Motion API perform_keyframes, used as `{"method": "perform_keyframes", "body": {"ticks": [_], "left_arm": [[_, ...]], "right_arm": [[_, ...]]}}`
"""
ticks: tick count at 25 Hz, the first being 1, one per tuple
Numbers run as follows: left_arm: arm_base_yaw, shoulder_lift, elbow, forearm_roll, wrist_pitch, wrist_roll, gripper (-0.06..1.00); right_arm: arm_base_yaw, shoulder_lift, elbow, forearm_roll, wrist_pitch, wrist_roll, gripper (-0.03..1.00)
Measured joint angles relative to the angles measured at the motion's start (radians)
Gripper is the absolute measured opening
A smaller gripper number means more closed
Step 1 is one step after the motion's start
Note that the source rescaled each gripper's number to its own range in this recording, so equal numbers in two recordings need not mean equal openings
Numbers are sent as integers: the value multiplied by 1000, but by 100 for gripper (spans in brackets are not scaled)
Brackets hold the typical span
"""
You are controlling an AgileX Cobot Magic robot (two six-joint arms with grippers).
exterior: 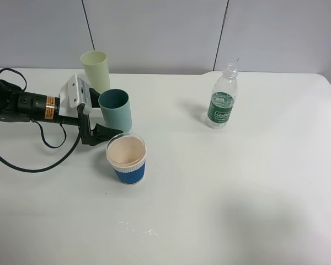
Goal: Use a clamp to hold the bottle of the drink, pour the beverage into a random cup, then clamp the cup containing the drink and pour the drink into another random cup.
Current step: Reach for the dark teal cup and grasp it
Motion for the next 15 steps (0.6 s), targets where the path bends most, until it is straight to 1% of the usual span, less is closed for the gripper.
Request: {"method": "perform_keyframes", "body": {"ticks": [11,15], "left_arm": [[-10,0,-23,-30,0,-4,100],[-31,0,-28,-52,-2,-4,100]], "right_arm": [[0,0,0,0,0,0,99],[0,0,0,0,0,0,99]]}}
